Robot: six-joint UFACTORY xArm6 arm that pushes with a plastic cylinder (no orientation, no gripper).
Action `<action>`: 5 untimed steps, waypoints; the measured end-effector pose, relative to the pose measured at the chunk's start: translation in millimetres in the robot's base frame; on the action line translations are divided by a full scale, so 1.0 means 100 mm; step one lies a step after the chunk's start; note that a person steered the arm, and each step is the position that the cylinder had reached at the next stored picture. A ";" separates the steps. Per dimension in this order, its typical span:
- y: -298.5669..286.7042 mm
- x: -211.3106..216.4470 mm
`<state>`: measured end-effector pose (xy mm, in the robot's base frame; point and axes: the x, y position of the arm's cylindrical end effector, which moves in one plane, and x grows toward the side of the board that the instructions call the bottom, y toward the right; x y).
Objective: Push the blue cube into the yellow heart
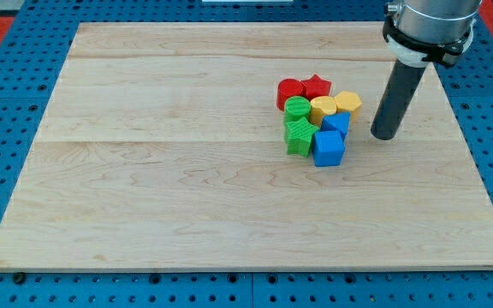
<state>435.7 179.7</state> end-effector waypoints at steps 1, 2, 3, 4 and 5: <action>0.01 0.01; 0.01 0.17; 0.01 0.33; -0.24 0.70; -0.81 0.73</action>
<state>509.1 98.7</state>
